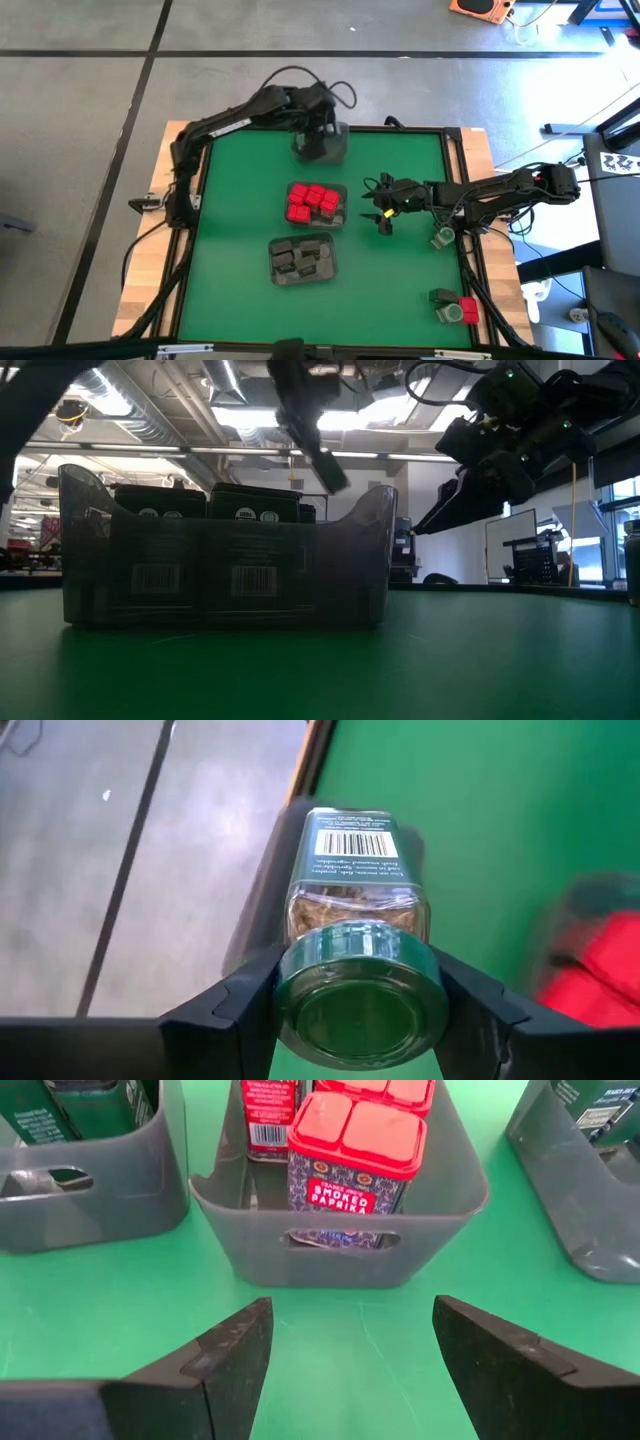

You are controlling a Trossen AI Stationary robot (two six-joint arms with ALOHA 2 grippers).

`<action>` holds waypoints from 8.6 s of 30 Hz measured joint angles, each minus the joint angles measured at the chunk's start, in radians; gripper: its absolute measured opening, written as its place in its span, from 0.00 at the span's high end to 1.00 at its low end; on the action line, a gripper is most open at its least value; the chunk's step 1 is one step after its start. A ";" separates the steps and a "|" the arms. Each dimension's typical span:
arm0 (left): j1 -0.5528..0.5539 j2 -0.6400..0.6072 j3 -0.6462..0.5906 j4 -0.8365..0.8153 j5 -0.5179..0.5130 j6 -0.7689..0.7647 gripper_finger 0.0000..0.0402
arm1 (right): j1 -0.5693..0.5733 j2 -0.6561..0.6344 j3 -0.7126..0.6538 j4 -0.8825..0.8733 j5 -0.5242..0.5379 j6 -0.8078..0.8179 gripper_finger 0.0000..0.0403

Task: Sort spices by type
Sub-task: Put the green seasoning bottle into the top gray bin

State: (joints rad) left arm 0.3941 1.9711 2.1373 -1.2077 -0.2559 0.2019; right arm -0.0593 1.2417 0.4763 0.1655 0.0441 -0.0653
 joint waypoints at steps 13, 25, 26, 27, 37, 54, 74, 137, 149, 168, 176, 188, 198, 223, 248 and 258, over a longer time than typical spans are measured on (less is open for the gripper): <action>0.129 0.225 0.002 0.053 0.042 0.119 0.51 | 0.000 0.000 0.000 -0.058 0.001 -0.006 0.32; 0.139 0.333 0.001 0.049 0.045 0.150 0.49 | 0.000 0.000 0.000 -0.055 0.024 -0.016 0.32; 0.139 0.337 0.001 0.045 0.044 0.149 0.49 | 0.000 0.000 0.000 -0.057 0.015 -0.017 0.32; 0.139 0.341 0.001 0.041 0.043 0.149 0.48 | 0.000 0.000 0.000 -0.059 0.012 -0.017 0.32; 0.123 0.346 0.002 0.059 0.034 0.149 0.42 | 0.000 0.000 0.000 -0.061 0.008 -0.017 0.32; 0.099 0.343 0.129 0.054 -0.056 0.158 0.27 | 0.000 0.000 0.000 -0.062 0.008 -0.016 0.32; -0.218 0.216 0.060 -0.238 0.067 -0.183 0.31 | 0.000 0.000 0.000 -0.033 -0.011 0.005 0.32; -0.715 -0.468 -1.263 1.377 -0.135 -0.435 0.36 | 0.649 -0.117 0.347 -1.478 -0.029 0.862 0.36; -0.703 -0.468 -1.263 1.377 -0.136 -0.436 0.36 | 0.648 -0.099 0.350 -1.484 -0.037 0.880 0.48; -0.710 -0.510 -1.263 1.345 -0.138 -0.347 0.36 | 0.604 -0.099 0.599 -1.441 0.273 0.714 0.48; -0.698 -0.636 -1.263 1.163 -0.151 -0.314 0.36 | 0.400 -0.098 0.636 -1.285 0.318 0.492 0.48; -0.698 -0.707 -1.263 0.948 -0.375 -0.300 0.36 | 0.048 -0.084 0.637 -1.075 0.303 0.142 0.48; -0.631 -0.724 -1.263 0.738 -0.366 -0.338 0.41 | -0.151 0.073 0.733 -0.942 0.218 -0.097 0.48; -0.429 -1.117 -1.806 1.261 -0.355 -0.196 0.55 | -0.427 0.757 1.384 -1.107 0.151 -0.429 0.47; -0.345 -1.112 -1.867 1.363 -0.354 -0.166 0.55 | -0.478 0.873 1.390 -1.040 0.136 -0.441 0.26; -0.347 -1.112 -1.867 1.383 -0.354 -0.206 0.55 | -0.396 0.707 1.390 -1.226 0.207 -0.381 0.18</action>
State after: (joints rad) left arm 0.0475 0.8589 0.2703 0.1755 -0.6095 -0.0041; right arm -0.4555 1.9482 1.8660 -1.0610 0.2508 -0.4463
